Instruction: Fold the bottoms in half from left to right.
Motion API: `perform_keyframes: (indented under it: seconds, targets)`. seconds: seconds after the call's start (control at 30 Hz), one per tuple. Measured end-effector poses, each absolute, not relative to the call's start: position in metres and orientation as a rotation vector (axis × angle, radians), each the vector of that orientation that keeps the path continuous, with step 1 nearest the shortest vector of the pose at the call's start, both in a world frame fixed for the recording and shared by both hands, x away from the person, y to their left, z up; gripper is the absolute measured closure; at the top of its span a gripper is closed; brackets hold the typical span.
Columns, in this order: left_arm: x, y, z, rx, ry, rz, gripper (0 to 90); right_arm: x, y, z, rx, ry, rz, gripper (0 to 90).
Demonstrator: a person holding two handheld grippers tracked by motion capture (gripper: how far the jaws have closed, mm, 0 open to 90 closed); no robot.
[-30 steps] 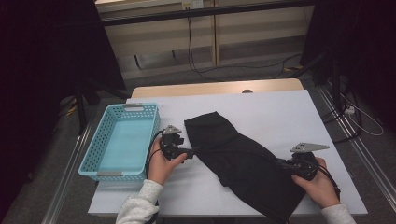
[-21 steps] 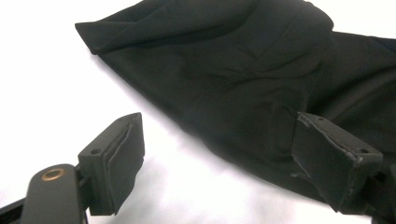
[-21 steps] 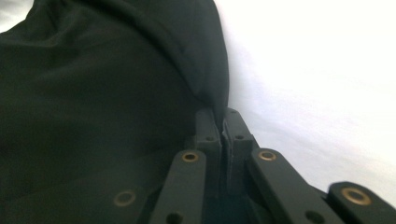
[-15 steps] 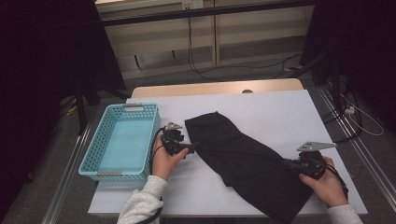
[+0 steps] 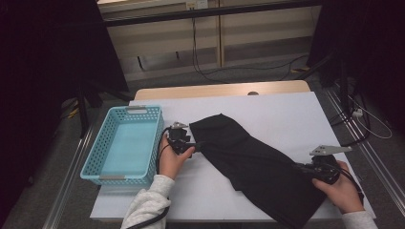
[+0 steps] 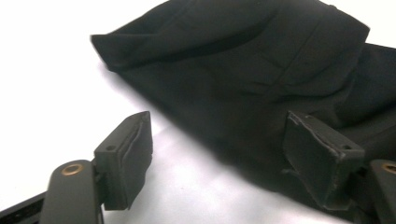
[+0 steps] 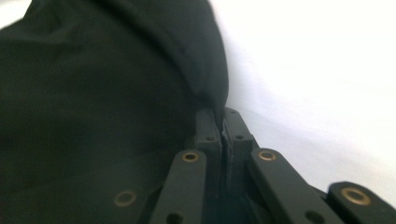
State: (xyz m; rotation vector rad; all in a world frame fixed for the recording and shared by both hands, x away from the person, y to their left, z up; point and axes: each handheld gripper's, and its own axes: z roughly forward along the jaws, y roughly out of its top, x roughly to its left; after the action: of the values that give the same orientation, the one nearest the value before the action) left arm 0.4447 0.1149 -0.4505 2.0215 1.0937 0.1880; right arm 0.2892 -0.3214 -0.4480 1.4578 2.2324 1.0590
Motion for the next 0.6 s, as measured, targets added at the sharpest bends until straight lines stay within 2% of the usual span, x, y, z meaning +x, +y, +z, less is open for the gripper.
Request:
perform_keyframes:
  seconds: [0.27, 0.6]
  targets:
    - [0.45, 0.107, -0.451, 2.021, 1.093, 0.186, 26.7, 0.287, -0.331, -0.451, 1.493, 2.204, 1.02, 87.8]
    - [0.458, 0.089, -0.456, 2.069, 1.09, 0.225, 42.3, 0.288, -0.33, -0.453, 1.481, 2.206, 1.032, 87.4]
